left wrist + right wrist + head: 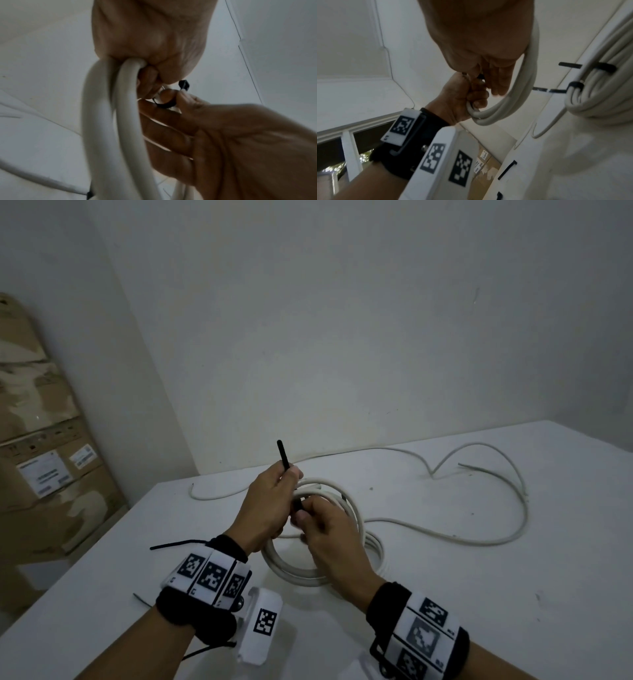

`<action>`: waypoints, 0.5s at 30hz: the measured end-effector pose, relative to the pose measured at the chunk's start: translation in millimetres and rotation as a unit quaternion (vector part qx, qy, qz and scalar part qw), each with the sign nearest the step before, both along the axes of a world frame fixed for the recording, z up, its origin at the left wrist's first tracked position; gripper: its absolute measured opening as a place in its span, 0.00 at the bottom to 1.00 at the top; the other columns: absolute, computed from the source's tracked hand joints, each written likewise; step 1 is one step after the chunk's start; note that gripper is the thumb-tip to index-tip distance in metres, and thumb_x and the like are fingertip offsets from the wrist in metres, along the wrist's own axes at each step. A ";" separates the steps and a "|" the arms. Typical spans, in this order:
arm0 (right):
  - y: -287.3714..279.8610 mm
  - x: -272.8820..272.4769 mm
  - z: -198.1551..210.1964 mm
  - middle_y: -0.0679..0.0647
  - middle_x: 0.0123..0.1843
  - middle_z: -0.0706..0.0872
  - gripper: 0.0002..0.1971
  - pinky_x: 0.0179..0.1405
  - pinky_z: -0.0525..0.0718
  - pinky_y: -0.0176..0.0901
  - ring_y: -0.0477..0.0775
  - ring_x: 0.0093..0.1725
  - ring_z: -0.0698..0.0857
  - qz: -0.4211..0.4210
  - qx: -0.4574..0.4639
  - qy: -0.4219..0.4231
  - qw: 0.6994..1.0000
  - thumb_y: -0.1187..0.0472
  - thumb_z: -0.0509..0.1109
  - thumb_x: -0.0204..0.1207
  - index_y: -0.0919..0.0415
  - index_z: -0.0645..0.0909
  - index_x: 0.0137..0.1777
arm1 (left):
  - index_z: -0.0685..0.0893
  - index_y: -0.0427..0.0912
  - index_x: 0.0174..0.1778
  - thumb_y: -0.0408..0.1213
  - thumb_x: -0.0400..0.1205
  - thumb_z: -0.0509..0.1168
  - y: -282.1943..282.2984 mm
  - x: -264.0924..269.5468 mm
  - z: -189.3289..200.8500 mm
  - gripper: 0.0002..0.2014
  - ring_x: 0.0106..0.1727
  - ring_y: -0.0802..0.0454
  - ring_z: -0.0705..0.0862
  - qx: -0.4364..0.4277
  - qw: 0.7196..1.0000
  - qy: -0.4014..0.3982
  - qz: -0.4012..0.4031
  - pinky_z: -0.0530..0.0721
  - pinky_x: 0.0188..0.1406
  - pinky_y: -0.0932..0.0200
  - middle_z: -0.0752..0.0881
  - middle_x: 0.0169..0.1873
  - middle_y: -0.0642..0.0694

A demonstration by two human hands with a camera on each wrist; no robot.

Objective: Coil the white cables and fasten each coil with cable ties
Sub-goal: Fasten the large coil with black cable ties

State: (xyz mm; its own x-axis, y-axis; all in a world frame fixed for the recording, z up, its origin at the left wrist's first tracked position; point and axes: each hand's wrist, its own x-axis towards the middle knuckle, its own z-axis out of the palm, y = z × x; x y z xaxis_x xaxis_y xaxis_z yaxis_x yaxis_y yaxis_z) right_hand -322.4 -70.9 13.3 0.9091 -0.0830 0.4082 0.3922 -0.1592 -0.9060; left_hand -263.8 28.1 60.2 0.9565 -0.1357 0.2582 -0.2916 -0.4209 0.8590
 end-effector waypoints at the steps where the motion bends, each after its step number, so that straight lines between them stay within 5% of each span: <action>1: -2.1 -2.6 2.4 0.42 0.38 0.83 0.11 0.34 0.78 0.28 0.44 0.38 0.83 0.011 -0.003 0.005 1.000 0.64 0.61 0.83 0.49 0.81 0.44 | 0.80 0.41 0.46 0.45 0.87 0.55 1.0 0.7 -1.4 0.14 0.22 0.53 0.70 0.008 1.000 -0.025 0.005 0.66 0.16 0.61 0.76 0.27 0.47; 5: -16.8 2.4 9.7 0.41 0.35 0.77 0.09 0.30 0.67 0.28 0.43 0.34 0.75 -0.152 -0.221 -0.089 0.959 0.55 0.63 0.82 0.53 0.83 0.45 | 0.81 0.44 0.50 0.44 0.88 0.54 -1.0 -1.5 -11.1 0.12 0.25 0.57 0.74 0.005 0.999 -0.053 -0.011 0.69 0.19 0.67 0.78 0.28 0.52; 7: -18.9 5.5 17.0 0.43 0.35 0.76 0.10 0.28 0.63 0.28 0.47 0.33 0.74 -0.191 -0.259 -0.117 0.940 0.54 0.61 0.82 0.55 0.81 0.43 | 0.80 0.46 0.52 0.44 0.88 0.53 -5.4 -5.0 -12.7 0.12 0.22 0.59 0.73 -0.020 0.999 -0.035 -0.025 0.68 0.17 0.68 0.77 0.27 0.53; 12: -29.0 6.0 29.5 0.47 0.38 0.80 0.08 0.32 0.67 0.30 0.47 0.36 0.74 -0.132 -0.202 -0.093 0.966 0.58 0.60 0.83 0.53 0.76 0.42 | 0.78 0.40 0.50 0.45 0.88 0.52 -9.6 -9.4 -9.0 0.14 0.18 0.60 0.70 -0.048 0.998 -0.020 -0.046 0.67 0.14 0.63 0.75 0.25 0.50; 15: -35.0 7.2 36.6 0.47 0.31 0.78 0.09 0.33 0.70 0.39 0.45 0.31 0.73 -0.089 -0.157 -0.072 0.981 0.59 0.63 0.82 0.57 0.77 0.39 | 0.77 0.37 0.50 0.45 0.88 0.52 -9.1 -13.8 -11.2 0.15 0.18 0.60 0.69 -0.048 0.997 -0.017 -0.059 0.64 0.15 0.63 0.73 0.26 0.48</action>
State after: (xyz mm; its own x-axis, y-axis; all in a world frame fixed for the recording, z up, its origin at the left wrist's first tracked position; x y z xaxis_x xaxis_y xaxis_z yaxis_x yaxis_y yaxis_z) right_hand -315.2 -105.9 49.9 0.8223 -0.0857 0.5626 0.4533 -0.4990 -0.7386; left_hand -277.5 19.0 48.9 0.9258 -0.2193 0.3080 -0.3643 -0.2993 0.8819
